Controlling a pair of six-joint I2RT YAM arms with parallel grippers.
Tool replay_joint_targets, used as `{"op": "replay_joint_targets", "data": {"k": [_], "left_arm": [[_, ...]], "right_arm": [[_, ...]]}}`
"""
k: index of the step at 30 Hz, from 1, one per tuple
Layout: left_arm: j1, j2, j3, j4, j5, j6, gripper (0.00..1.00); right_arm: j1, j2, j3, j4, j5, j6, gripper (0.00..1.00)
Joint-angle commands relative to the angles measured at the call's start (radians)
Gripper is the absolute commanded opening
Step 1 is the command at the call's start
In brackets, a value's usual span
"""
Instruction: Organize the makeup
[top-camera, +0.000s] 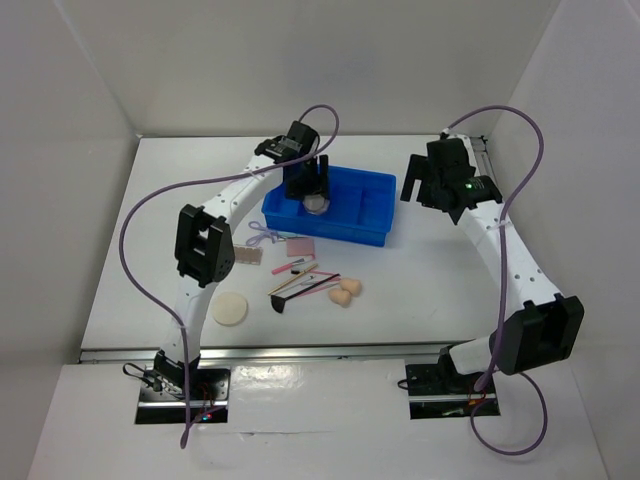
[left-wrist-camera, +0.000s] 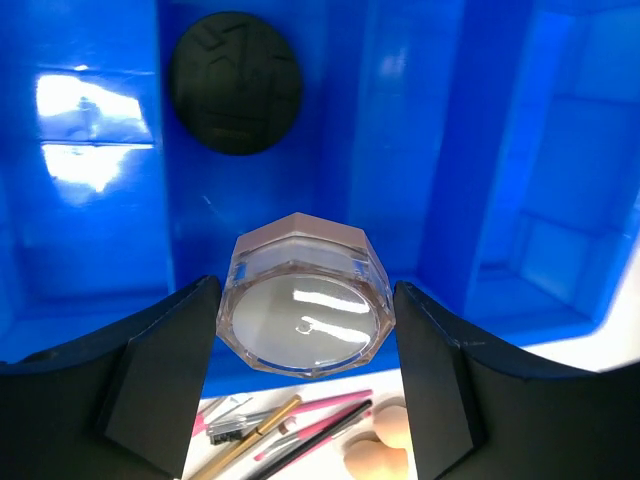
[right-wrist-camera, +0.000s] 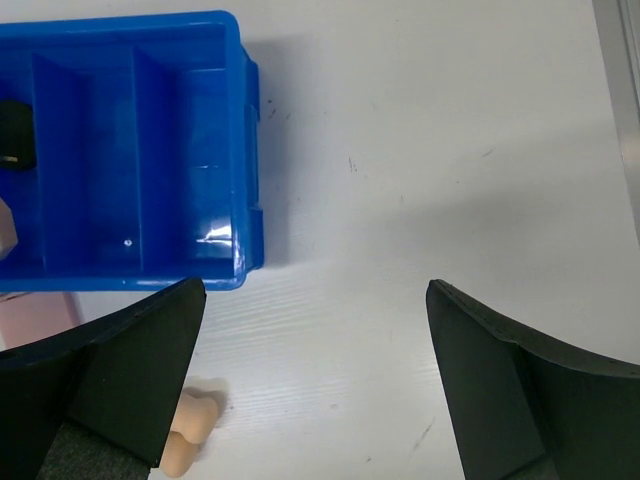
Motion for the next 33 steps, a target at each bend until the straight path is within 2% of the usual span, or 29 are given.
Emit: {"op": "replay_joint_targets", "data": {"k": [1, 5, 8, 11, 12, 14, 16, 17, 29, 31, 33], "left_arm": [[0.01, 0.005, 0.019, -0.011, -0.059, -0.026, 0.07], [0.01, 0.024, 0.009, -0.002, -0.084, -0.035, 0.07], [0.01, 0.059, 0.041, -0.028, -0.084, -0.026, 0.12], [0.0, 0.09, 0.057, -0.053, -0.084, -0.012, 0.29], [0.0, 0.09, 0.057, -0.053, -0.084, -0.003, 0.42], [0.0, 0.09, 0.057, -0.053, -0.073, 0.008, 0.61], [0.0, 0.08, 0.048, -0.053, -0.073, 0.019, 0.77], [-0.009, 0.07, 0.048, -0.053, -0.064, 0.019, 0.8], [-0.009, -0.093, 0.097, -0.062, -0.016, 0.048, 0.83], [-0.009, -0.129, 0.071, -0.062, -0.016, 0.048, 0.79], [-0.009, -0.211, 0.027, -0.039, -0.016, 0.048, 0.69]], "right_arm": [[-0.021, -0.028, -0.025, -0.004, -0.02, -0.003, 0.99], [-0.03, -0.028, -0.034, 0.015, -0.052, -0.003, 0.99], [-0.03, -0.028, -0.034, 0.015, -0.052, -0.003, 0.99], [-0.03, -0.019, -0.034, 0.015, -0.061, -0.003, 0.99], [-0.03, -0.019, -0.034, 0.015, -0.061, -0.003, 0.99], [-0.03, -0.019, -0.034, 0.015, -0.061, -0.003, 0.99], [-0.03, -0.019, -0.034, 0.015, -0.071, -0.003, 0.99], [-0.03, -0.019, -0.034, 0.015, -0.071, -0.003, 0.99], [-0.03, -0.028, -0.052, 0.015, -0.091, 0.006, 0.99], [-0.03, -0.039, -0.052, 0.015, -0.091, 0.006, 0.99], [-0.03, -0.039, -0.063, 0.015, -0.091, 0.006, 0.99]]}}
